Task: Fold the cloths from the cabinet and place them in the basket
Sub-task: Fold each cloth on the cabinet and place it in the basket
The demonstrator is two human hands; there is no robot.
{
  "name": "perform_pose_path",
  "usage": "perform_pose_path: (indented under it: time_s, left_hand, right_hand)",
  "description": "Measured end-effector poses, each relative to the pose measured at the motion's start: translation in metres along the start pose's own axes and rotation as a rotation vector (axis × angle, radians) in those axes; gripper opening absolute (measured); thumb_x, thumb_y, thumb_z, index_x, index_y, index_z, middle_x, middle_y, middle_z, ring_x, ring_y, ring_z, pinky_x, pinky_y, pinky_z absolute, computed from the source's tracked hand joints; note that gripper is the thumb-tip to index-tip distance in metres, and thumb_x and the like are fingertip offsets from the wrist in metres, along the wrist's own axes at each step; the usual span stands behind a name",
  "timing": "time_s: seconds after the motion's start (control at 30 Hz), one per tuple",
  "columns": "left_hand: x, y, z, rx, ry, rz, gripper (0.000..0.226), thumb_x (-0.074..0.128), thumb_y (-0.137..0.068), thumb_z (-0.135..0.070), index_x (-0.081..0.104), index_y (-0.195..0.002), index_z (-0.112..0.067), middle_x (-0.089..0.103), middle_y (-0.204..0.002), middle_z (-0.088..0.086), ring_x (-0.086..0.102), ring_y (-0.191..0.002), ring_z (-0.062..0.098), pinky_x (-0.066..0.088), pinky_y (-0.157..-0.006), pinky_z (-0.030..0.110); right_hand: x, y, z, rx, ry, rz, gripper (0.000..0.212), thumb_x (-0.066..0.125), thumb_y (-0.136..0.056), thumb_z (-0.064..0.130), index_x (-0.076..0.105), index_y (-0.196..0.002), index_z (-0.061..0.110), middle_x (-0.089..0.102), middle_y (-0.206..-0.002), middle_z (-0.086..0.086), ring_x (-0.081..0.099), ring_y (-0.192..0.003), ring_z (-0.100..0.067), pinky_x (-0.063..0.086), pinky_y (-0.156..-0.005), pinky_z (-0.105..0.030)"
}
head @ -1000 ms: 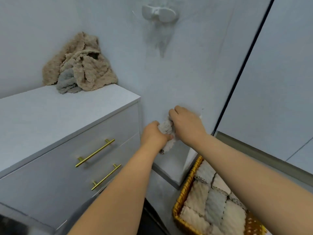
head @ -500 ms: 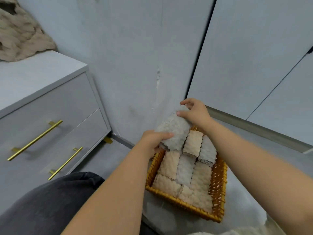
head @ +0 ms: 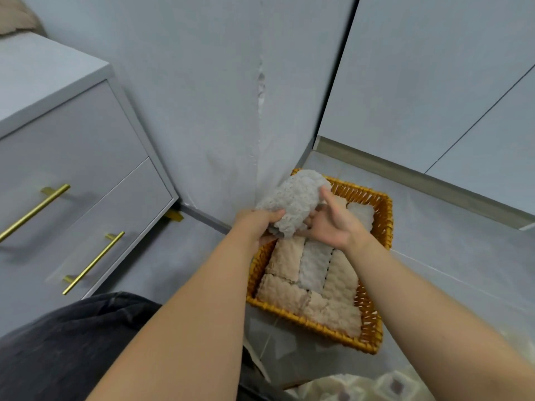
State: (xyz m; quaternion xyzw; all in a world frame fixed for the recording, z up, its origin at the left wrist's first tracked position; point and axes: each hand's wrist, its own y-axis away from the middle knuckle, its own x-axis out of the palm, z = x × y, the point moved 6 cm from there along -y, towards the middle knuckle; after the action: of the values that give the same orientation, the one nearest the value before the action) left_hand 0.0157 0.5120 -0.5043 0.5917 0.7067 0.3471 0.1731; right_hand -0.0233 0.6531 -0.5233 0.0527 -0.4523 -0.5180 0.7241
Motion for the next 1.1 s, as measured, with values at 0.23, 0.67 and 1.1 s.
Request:
perform_pose_path:
  time_s: [0.23,0.67,1.1]
  left_hand:
    - [0.006,-0.01,0.021,-0.013,-0.259,0.097,0.026,0.068,-0.087,-0.027,0.059,-0.107,-0.013,0.064,-0.086,0.002,0.062,-0.076,0.015,0.05,-0.074,0.03]
    - [-0.037,-0.059,0.051,-0.004,-0.852,-0.115,0.049,0.068,-0.087,-0.03,0.057,-0.128,-0.005,0.059,-0.127,0.008,0.055,-0.117,0.026,0.045,-0.091,0.032]
    - [-0.042,-0.086,0.061,0.013,-1.168,-0.108,0.036,0.058,-0.091,-0.018,0.041,-0.059,-0.026,0.043,-0.069,-0.008,0.051,-0.084,0.018,0.042,-0.072,0.028]
  right_hand:
    - [-0.024,-0.013,-0.011,-0.093,-0.202,-0.289,0.037,0.048,-0.097,0.019,0.05,-0.132,0.005,0.057,-0.13,-0.018,0.051,-0.125,-0.033,0.037,-0.107,-0.05]
    - [-0.1,-0.064,-0.079,0.014,0.37,-0.818,0.018,0.054,-0.094,0.004,0.057,-0.111,-0.001,0.064,-0.1,-0.018,0.058,-0.083,-0.026,0.052,-0.087,-0.041]
    - [-0.094,-0.087,-0.096,-0.135,0.652,-1.016,0.042,0.045,-0.099,0.01,0.037,-0.14,0.004,0.055,-0.128,-0.015,0.054,-0.095,-0.019,0.041,-0.084,-0.028]
